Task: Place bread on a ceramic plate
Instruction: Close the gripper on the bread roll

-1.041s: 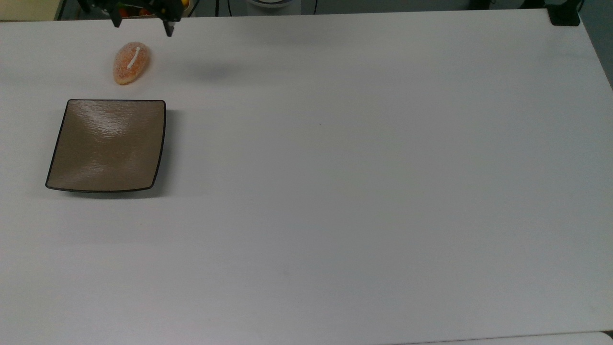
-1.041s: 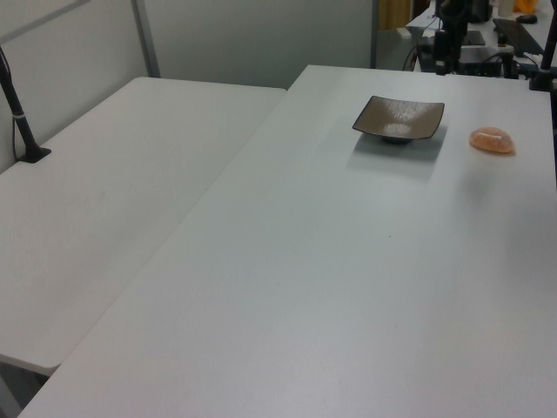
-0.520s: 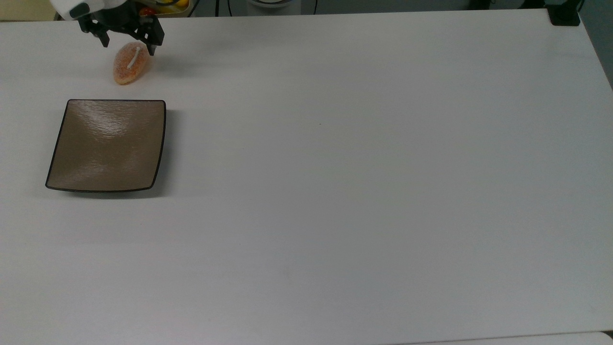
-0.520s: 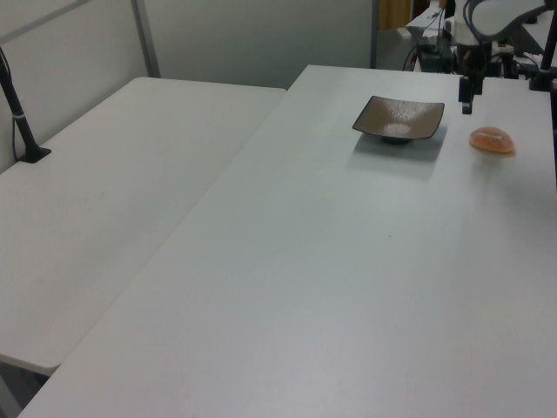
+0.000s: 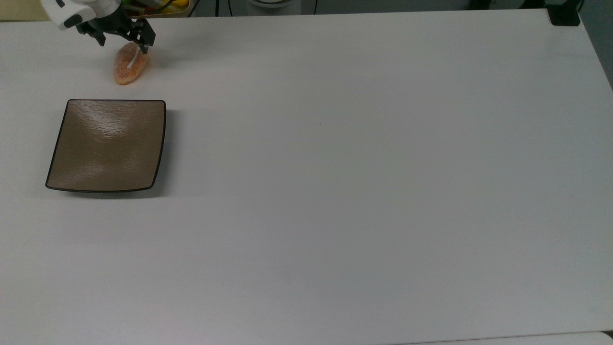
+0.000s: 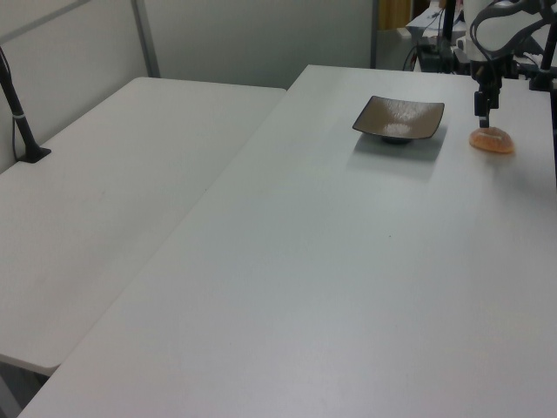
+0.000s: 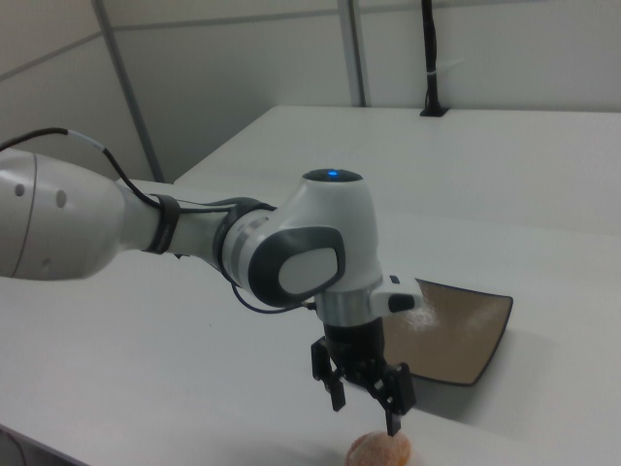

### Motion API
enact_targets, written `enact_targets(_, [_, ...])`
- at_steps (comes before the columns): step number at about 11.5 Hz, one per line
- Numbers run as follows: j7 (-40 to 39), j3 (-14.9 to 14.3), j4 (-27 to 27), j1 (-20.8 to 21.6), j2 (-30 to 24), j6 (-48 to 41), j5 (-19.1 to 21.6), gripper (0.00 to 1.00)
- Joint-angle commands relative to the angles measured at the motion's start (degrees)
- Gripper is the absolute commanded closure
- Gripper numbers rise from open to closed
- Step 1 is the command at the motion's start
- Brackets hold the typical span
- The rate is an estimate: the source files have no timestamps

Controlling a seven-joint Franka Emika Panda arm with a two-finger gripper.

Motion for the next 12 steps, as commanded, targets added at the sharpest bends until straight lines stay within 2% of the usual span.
enact_targets(1, [-0.9,-1.6,-1.4,0.1,2.1,4.7,-0.9,0.0])
enact_targets(9, [-0.9,-1.6,-2.9,0.0,4.7,6.4,-1.5,0.0])
enact_targets(10, [-0.9,-1.6,-4.0,0.0,4.7,7.9,-2.7,0.07])
enact_targets(11, [-0.9,-1.6,-4.9,0.0,4.7,9.3,-3.4,0.41])
enact_targets(12, [-0.9,-1.5,-4.9,-0.2,4.7,9.5,-3.4,0.5])
